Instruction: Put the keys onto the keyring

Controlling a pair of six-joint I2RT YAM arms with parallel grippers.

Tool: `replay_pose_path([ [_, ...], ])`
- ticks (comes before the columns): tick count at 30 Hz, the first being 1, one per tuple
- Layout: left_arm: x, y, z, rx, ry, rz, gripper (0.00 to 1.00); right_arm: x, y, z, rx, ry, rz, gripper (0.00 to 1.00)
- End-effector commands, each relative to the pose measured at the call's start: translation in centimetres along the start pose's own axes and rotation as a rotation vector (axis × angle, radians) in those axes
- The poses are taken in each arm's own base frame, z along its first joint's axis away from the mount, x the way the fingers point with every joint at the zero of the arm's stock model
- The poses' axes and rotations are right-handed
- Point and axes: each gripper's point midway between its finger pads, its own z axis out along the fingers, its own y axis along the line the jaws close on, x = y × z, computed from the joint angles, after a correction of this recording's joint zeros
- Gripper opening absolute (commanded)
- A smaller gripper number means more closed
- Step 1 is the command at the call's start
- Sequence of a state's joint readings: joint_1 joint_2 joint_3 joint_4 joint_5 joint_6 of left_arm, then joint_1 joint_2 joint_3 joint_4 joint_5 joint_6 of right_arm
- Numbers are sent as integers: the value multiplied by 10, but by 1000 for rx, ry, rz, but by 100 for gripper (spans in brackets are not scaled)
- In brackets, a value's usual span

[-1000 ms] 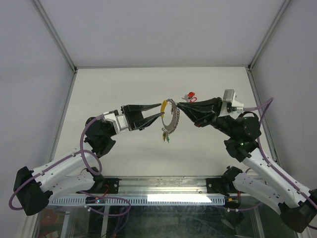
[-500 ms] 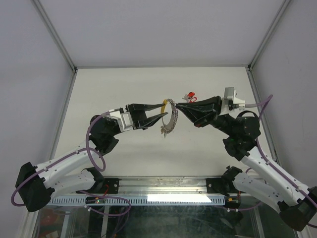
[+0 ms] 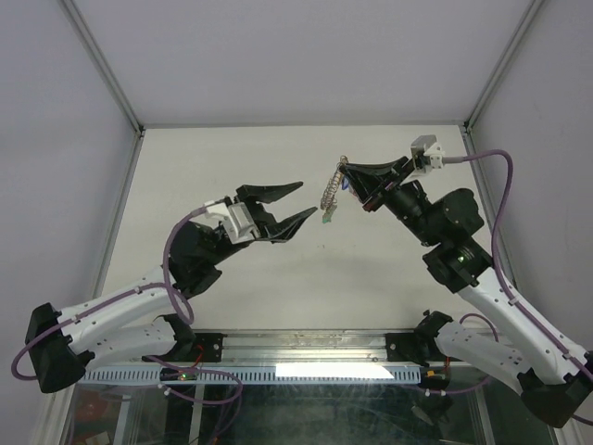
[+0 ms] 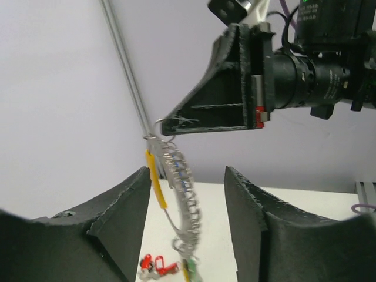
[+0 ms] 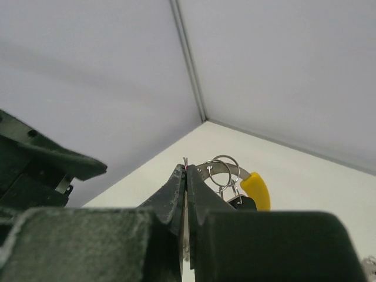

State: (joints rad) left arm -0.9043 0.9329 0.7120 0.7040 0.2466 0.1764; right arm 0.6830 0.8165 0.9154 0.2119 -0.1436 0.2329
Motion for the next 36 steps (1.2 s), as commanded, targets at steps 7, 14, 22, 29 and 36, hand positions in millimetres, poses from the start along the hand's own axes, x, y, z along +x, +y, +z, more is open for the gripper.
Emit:
replay_pose_path([
  [7, 37, 12, 17, -202, 86, 64, 65, -27, -10, 3, 83, -58, 5, 0],
  [14, 43, 19, 14, -239, 94, 102, 66, -26, 3, -2, 4, -64, -16, 0],
  [22, 46, -8, 18, -102, 85, 51, 62, -30, 16, -11, -76, -123, -54, 0],
  [29, 5, -23, 20, -8, -37, -14, 57, -36, 41, -28, -225, -224, -117, 0],
  [36, -42, -47, 17, 144, -153, -58, 46, -39, 76, -55, -436, -346, -196, 0],
])
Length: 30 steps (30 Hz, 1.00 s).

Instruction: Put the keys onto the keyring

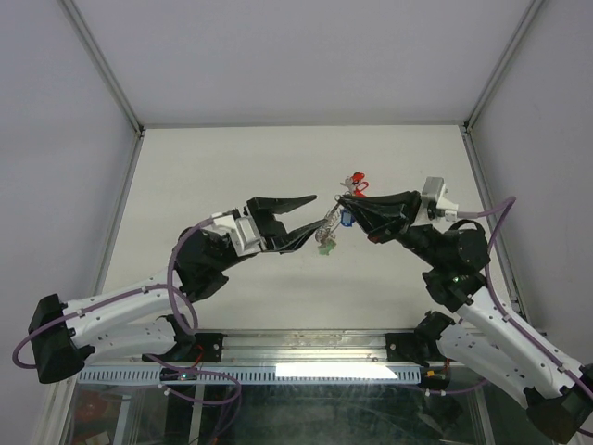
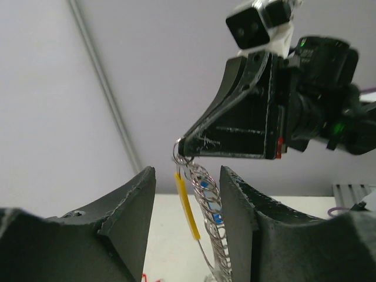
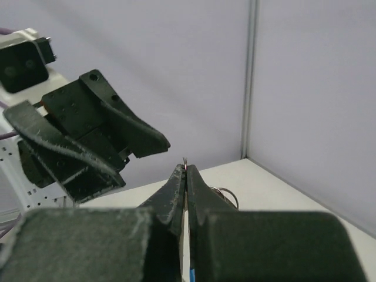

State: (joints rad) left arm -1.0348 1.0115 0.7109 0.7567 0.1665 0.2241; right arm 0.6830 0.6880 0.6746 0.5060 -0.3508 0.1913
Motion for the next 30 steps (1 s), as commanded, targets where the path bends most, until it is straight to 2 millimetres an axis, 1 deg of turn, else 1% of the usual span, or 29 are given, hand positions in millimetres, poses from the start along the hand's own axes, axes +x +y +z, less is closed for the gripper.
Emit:
replay_pose_path([
  [1, -60, -18, 2, 123, -165, -37, 44, -58, 44, -8, -218, -231, -138, 0],
  [4, -66, -19, -1, 129, -171, -45, 37, -62, 58, -12, -295, -254, -156, 0],
  [7, -68, -20, -3, 129, -176, -52, 33, -70, 68, -15, -347, -285, -141, 0],
  [9, -70, -20, -3, 134, -181, -57, 32, -73, 72, -15, -366, -287, -128, 0],
  [13, -77, -19, 0, 136, -192, -61, 31, -71, 80, -15, -425, -286, -138, 0],
  [18, -85, -26, 3, 180, -213, -63, 30, -68, 83, -12, -461, -290, -141, 0],
  [20, -85, -33, 2, 223, -220, -56, 30, -69, 84, -11, -471, -297, -138, 0],
  [22, -85, -45, 0, 292, -231, -41, 29, -69, 84, -9, -478, -296, -138, 0],
  [24, -84, -51, -1, 327, -232, -35, 28, -68, 85, -8, -485, -295, -141, 0],
  [30, -73, -51, 2, 323, -211, -36, 28, -67, 87, -9, -501, -292, -150, 0],
])
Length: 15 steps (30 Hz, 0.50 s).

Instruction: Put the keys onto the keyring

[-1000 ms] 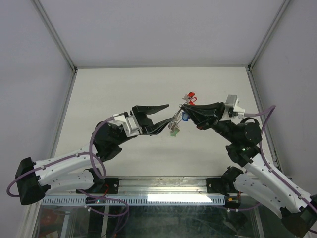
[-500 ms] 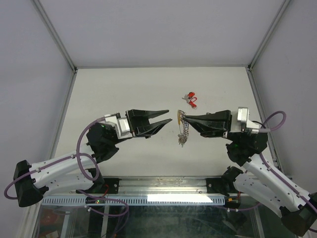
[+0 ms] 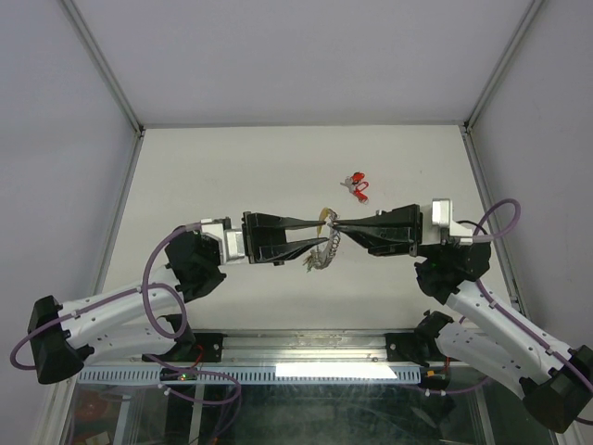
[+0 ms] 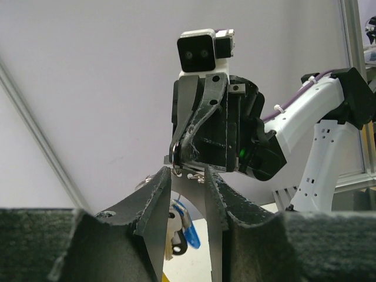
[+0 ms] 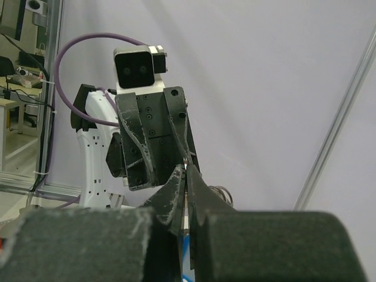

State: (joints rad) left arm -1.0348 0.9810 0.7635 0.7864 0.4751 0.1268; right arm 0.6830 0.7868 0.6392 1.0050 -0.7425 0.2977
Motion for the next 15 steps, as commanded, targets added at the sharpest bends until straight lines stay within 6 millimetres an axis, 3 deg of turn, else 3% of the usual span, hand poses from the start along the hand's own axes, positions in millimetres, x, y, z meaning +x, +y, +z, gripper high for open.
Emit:
replay_pose_path([
  [1, -19, -1, 8, 29, -57, 30, 28, -35, 8, 7, -46, -89, -81, 0],
  [15, -19, 2, 14, 27, -70, 34, 24, -30, 11, 6, -64, -68, -82, 0],
])
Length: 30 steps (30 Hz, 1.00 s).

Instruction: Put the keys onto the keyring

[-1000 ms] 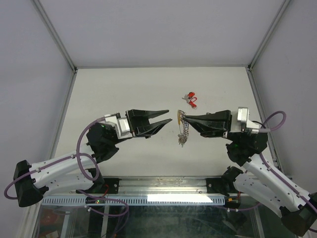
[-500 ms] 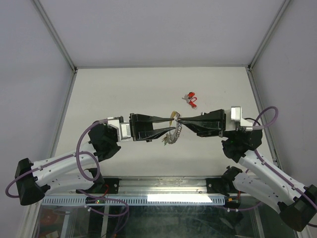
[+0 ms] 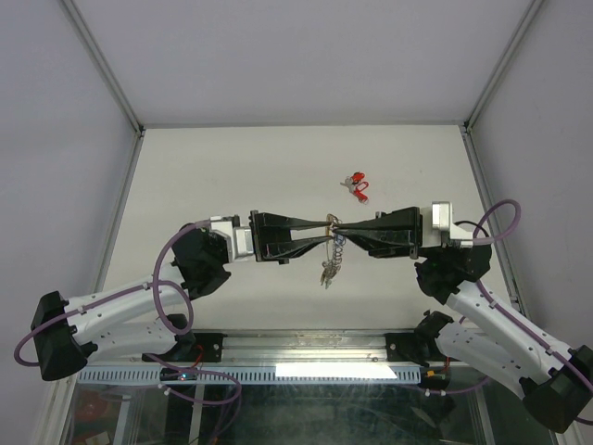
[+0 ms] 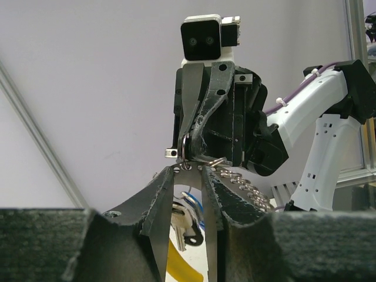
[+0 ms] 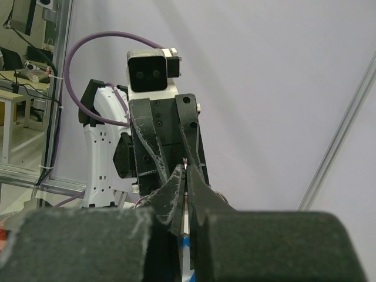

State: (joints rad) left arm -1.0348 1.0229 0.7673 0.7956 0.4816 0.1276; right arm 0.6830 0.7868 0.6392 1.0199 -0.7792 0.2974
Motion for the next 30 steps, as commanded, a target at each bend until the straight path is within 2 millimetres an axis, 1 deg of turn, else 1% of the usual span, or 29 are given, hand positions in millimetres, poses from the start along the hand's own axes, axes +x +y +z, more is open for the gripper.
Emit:
replay_pose_path([
  [1, -36, 2, 10, 22, -97, 48, 24, -29, 4, 6, -25, -68, -74, 0],
  [8, -39, 2, 9, 18, -103, 53, 24, -26, 4, 6, -29, -55, -73, 0],
  [13, -33, 3, 9, 16, -88, 54, 19, -25, 7, 6, -43, -50, -72, 0],
  [15, -32, 3, 9, 15, -82, 56, 19, -26, 7, 6, -41, -52, -72, 0],
  [16, -30, 3, 9, 15, -78, 58, 19, -27, 7, 6, -41, -53, -74, 0],
  [19, -28, 3, 7, 14, -63, 67, 29, -31, 8, 6, -40, -60, -82, 0],
  [22, -30, 2, 6, 16, -58, 79, 33, -33, 8, 5, -34, -62, -91, 0],
  [30, -38, 1, 2, 18, -62, 93, 33, -35, 9, 4, -31, -64, -101, 0],
])
